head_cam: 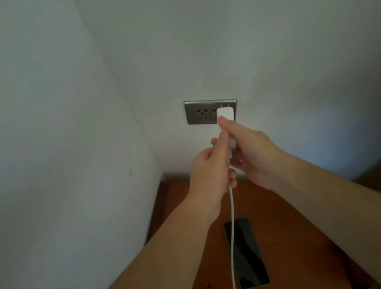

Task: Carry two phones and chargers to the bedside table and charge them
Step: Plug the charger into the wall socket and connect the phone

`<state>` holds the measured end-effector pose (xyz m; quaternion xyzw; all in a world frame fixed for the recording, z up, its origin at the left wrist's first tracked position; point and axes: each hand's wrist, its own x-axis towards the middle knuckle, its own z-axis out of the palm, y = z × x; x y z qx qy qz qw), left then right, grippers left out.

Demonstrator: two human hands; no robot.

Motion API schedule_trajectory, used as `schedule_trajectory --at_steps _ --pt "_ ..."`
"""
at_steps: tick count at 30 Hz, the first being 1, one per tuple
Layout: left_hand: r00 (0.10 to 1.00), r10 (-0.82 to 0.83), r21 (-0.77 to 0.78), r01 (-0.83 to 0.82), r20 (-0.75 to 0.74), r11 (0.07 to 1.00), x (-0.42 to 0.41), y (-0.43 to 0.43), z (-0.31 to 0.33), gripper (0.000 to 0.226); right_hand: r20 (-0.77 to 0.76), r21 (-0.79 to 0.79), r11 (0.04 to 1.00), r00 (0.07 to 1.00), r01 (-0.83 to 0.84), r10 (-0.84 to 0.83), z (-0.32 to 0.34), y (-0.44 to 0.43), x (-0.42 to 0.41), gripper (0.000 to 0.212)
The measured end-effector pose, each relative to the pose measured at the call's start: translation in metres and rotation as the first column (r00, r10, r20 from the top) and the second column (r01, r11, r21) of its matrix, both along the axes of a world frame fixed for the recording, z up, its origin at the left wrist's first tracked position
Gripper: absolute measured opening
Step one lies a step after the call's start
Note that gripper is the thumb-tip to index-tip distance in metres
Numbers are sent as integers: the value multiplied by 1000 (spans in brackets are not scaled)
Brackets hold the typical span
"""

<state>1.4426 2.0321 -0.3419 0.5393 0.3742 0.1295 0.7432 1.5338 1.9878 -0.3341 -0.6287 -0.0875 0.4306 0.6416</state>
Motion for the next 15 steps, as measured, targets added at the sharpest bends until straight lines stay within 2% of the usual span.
schedule_trajectory --at_steps 3,7,12,15 --pt "997 -77 -70 75 -22 995 -1 7 -8 55 14 -31 999 1000 -23 24 -15 2 1 39" --pt "998 -65 -74 66 19 995 3 18 -29 44 -60 -61 996 997 -60 56 -34 9 0 56" --pt "995 -61 -151 72 76 986 12 31 -51 35 -106 -74 994 992 -78 70 -48 21 10 52" --pt "987 -147 -137 155 65 978 15 37 -63 46 -120 -112 993 993 -26 13 -58 27 15 54"
